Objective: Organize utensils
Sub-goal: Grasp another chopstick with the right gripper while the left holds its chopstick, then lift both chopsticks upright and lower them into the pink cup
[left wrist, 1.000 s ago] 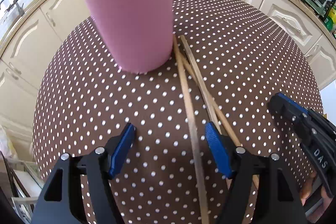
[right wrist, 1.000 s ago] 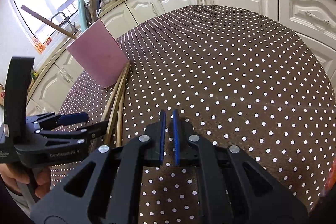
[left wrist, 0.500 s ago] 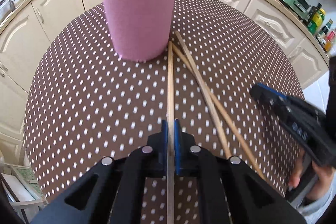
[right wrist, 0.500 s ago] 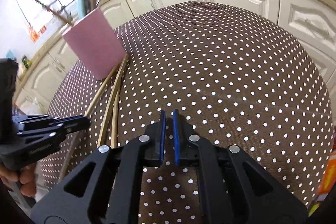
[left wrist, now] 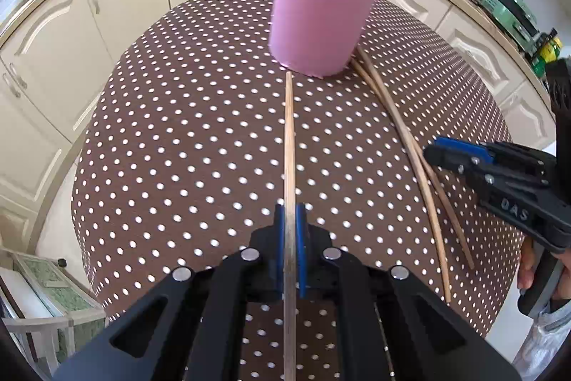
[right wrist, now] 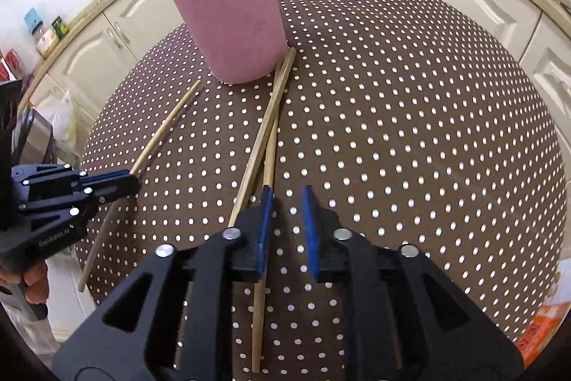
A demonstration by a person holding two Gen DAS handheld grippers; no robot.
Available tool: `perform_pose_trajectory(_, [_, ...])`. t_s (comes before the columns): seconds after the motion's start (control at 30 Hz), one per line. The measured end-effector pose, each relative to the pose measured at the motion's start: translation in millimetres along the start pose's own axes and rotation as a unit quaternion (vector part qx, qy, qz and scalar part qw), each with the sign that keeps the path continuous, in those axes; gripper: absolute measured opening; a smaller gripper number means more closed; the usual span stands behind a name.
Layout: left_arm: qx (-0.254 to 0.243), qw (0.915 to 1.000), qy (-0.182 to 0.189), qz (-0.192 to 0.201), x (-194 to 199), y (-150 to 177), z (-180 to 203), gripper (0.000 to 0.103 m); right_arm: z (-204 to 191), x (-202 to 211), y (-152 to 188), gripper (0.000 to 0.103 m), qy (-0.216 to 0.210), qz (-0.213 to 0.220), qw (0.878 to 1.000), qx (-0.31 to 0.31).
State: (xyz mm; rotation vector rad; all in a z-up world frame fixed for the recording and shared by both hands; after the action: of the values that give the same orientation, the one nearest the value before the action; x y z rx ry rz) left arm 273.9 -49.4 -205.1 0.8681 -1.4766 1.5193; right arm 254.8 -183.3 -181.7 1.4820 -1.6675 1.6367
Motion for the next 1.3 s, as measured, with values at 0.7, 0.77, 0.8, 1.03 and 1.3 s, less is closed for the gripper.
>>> perform_pose_trajectory(0.7, [0.016, 0.9989, 0.030, -0.032, -34, -66, -2, 0.022, -10, -49, -79, 0.023, 0.045, -0.087, 0.995, 0.020])
perform_pose_trajectory(0.77, [0.021, 0.9993, 0.015, -0.028, -35, -67, -10, 0.008, -4, -50, -85, 0.010, 0.049, -0.087, 0.995, 0.018])
perform_pose_trajectory(0.8, [0.022, 0.9993, 0.015, -0.026, -32, -64, -22, 0.006, 1, -50, -88, 0.008, 0.044, -0.086, 0.995, 0.012])
perform_pose_trajectory(1.03, [0.042, 0.9988, 0.026, 0.002, -17, -53, -37, 0.006, 26, -31, -84, 0.005, 0.013, -0.054, 0.998, -0.024])
perform_pose_trajectory(1.3, [0.052, 0.9928, 0.044, 0.098, 47, -44, -47, 0.006, 40, 31, -94, 0.006, -0.051, 0.073, 0.995, -0.049])
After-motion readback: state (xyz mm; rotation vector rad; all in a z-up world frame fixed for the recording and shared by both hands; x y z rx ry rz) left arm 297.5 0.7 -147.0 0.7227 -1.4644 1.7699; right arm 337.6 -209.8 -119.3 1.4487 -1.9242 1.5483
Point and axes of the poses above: each gripper's, at about its wrist camera, not at the fingertips, and x roughly against the way its jaws point, z to its right, y to its underside, the point moved 6 cm from there along -x, roughly the way its jaws point, and after that the axes turned 5 degrees about -y, right-handed, at the moved point
